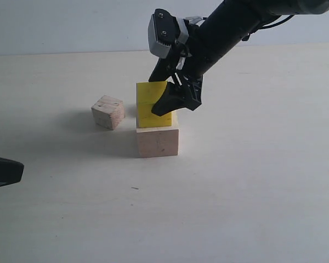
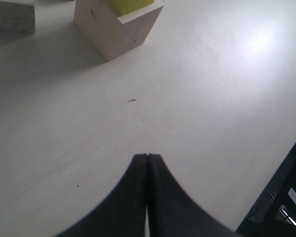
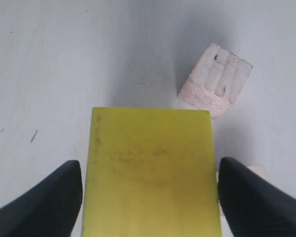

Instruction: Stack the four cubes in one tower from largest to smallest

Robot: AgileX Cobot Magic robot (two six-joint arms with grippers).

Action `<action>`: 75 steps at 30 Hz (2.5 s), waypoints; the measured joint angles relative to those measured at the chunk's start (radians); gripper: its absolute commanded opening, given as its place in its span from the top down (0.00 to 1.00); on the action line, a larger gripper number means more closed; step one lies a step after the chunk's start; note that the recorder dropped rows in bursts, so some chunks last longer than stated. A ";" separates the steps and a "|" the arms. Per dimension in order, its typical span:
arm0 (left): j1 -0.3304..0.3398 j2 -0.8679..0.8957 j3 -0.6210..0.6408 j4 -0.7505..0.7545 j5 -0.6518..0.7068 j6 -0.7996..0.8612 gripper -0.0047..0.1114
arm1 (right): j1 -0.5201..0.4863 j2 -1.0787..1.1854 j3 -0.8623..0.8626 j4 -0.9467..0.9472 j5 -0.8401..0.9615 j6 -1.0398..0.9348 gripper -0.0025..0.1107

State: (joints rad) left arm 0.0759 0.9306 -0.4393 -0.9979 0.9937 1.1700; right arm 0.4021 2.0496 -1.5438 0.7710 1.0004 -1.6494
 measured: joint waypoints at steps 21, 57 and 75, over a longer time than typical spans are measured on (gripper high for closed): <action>0.000 0.000 0.000 0.000 0.000 0.000 0.96 | 0.000 0.000 0.000 -0.040 -0.006 0.000 0.36; 0.000 0.000 0.000 -0.027 -0.007 0.000 0.96 | 0.000 -0.264 0.000 -0.056 -0.026 0.315 0.98; 0.000 0.000 0.000 -0.210 -0.197 0.000 0.96 | -0.001 -0.711 0.451 -0.308 -0.269 1.216 0.98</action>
State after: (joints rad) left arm 0.0759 0.9306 -0.4393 -1.2077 0.7966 1.1700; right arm 0.4015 1.3381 -1.0932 0.4626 0.7311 -0.4329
